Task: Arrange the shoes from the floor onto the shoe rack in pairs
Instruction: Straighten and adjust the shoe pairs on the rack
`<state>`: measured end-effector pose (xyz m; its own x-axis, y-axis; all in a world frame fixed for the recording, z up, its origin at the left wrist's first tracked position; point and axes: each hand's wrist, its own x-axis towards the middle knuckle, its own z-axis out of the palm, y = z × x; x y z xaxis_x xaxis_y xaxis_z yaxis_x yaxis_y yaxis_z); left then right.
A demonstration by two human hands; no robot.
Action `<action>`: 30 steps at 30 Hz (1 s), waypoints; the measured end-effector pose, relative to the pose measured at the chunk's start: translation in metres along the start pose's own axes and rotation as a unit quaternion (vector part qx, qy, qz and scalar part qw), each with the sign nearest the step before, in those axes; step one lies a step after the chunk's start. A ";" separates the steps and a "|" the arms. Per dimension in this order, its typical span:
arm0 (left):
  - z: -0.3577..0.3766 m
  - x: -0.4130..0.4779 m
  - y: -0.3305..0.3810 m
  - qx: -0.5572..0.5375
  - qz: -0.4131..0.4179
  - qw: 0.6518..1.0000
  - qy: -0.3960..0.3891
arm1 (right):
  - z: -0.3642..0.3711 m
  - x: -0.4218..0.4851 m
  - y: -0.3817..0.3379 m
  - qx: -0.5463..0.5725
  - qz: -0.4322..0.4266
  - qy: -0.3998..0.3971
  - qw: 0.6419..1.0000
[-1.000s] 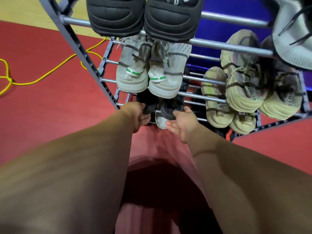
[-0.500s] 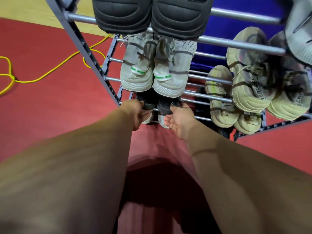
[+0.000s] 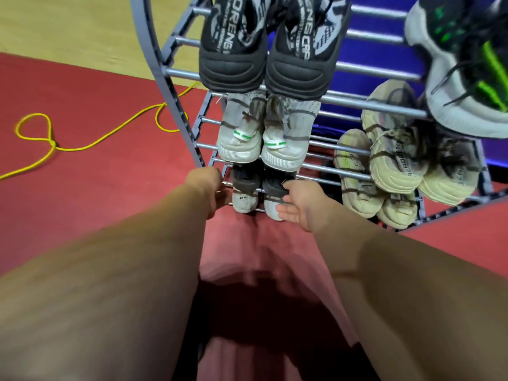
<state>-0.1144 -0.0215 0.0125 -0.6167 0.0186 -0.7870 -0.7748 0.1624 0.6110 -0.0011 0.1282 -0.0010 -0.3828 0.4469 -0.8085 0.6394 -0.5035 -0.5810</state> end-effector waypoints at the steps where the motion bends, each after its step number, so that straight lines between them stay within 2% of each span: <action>1: -0.006 -0.008 0.005 -0.015 0.014 1.000 0.002 | -0.003 -0.008 -0.002 -0.009 0.000 -0.007 1.000; 4: -0.025 -0.032 0.019 -0.037 0.033 0.998 -0.046 | -0.012 -0.036 -0.006 -0.004 0.003 -0.053 0.999; 6: -0.035 -0.039 0.025 -0.040 0.033 0.994 -0.092 | -0.014 -0.055 -0.010 0.040 0.009 -0.109 0.993; 9: -0.034 -0.046 0.029 -0.013 0.064 0.990 -0.123 | -0.014 -0.073 -0.018 0.111 -0.006 -0.177 0.978; 12: -0.022 -0.057 0.030 -0.003 0.099 0.986 -0.133 | -0.012 -0.080 -0.025 0.175 -0.030 -0.167 0.970; 18: -0.004 -0.056 0.032 -0.016 0.121 0.986 -0.116 | -0.002 -0.081 -0.029 0.235 -0.025 -0.137 0.962; 24: 0.002 -0.061 0.037 0.007 0.142 0.985 -0.103 | 0.000 -0.077 -0.031 0.260 -0.033 -0.133 0.956; 30: 0.006 -0.062 0.030 -0.032 0.156 0.982 -0.098 | -0.007 -0.076 -0.031 0.242 -0.033 -0.134 0.960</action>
<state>-0.0987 -0.0115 0.0791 -0.7922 0.2481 -0.5575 -0.5625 0.0572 0.8248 0.0125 0.1149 0.0789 -0.6115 0.3165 -0.7251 0.2467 -0.7945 -0.5548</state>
